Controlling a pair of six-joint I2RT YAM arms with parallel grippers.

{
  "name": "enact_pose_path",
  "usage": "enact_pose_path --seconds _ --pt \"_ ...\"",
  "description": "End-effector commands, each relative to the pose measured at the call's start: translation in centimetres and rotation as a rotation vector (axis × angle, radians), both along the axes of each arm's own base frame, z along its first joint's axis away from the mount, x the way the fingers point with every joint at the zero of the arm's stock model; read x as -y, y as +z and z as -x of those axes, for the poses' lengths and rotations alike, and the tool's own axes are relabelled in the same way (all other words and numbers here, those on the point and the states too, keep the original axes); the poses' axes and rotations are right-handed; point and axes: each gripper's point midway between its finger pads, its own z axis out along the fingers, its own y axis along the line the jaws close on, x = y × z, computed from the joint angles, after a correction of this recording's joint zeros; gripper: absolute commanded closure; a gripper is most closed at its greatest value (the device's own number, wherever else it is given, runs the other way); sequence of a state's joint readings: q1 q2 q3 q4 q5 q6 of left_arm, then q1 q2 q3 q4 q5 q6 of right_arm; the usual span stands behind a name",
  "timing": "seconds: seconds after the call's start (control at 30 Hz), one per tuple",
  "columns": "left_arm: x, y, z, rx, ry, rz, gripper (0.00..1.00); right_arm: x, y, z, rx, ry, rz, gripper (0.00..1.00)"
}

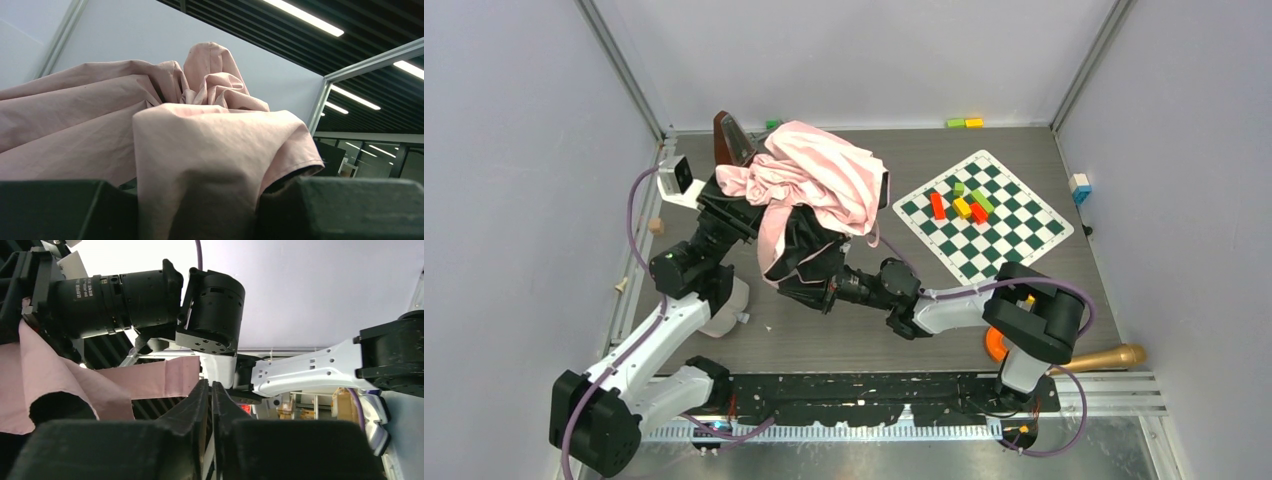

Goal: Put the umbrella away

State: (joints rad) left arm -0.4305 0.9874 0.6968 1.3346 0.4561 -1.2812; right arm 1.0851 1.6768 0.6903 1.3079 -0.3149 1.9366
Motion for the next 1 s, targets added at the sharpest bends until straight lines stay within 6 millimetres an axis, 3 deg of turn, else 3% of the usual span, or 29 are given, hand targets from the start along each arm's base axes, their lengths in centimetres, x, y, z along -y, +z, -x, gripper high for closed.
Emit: enact_pose_path --seconds 0.0,0.07,0.1,0.13,0.2,0.3,0.37,0.43,0.5,0.6,0.83,0.97 --pt "-2.2 2.8 1.7 0.101 0.049 0.094 1.0 0.1 3.0 0.5 0.043 -0.01 -0.103 0.92" --pt "-2.6 2.7 1.6 0.096 0.068 0.106 1.0 0.0 3.0 0.4 0.052 -0.021 -0.085 0.94" --pt "-2.7 2.5 1.3 0.085 0.075 0.108 1.0 0.2 3.0 0.4 0.052 -0.023 -0.079 0.83" --pt "-2.7 2.3 0.8 0.069 0.08 0.114 1.0 0.3 3.0 0.1 0.045 -0.032 -0.086 0.84" --pt "-2.5 2.2 0.7 0.067 0.069 0.104 1.0 0.4 2.7 0.1 0.052 -0.036 -0.08 0.71" --pt "-2.2 2.6 0.1 0.036 0.039 0.116 1.0 0.6 3.0 0.3 0.07 -0.049 -0.081 0.41" --pt "-1.7 3.4 1.0 0.076 0.009 0.096 1.0 0.7 3.0 0.4 0.065 -0.061 -0.079 0.28" --pt "-1.4 4.2 1.7 0.114 -0.002 0.089 1.0 1.0 3.9 0.7 0.022 -0.041 -0.15 0.23" --pt "-1.5 4.4 1.3 0.079 -0.018 0.118 1.0 0.7 5.0 1.2 -0.011 -0.01 -0.218 0.2" --pt "-1.2 4.2 2.4 0.123 -0.023 0.088 1.0 0.3 4.5 1.7 -0.043 -0.015 -0.194 0.2" --pt "-3.1 2.7 0.1 0.019 0.073 0.171 1.0 0.4 4.9 1.4 -0.049 -0.043 -0.172 0.24" --pt "-2.5 3.6 0.3 0.042 0.062 0.169 1.0 1.0 5.2 1.3 -0.047 -0.047 -0.171 0.24"
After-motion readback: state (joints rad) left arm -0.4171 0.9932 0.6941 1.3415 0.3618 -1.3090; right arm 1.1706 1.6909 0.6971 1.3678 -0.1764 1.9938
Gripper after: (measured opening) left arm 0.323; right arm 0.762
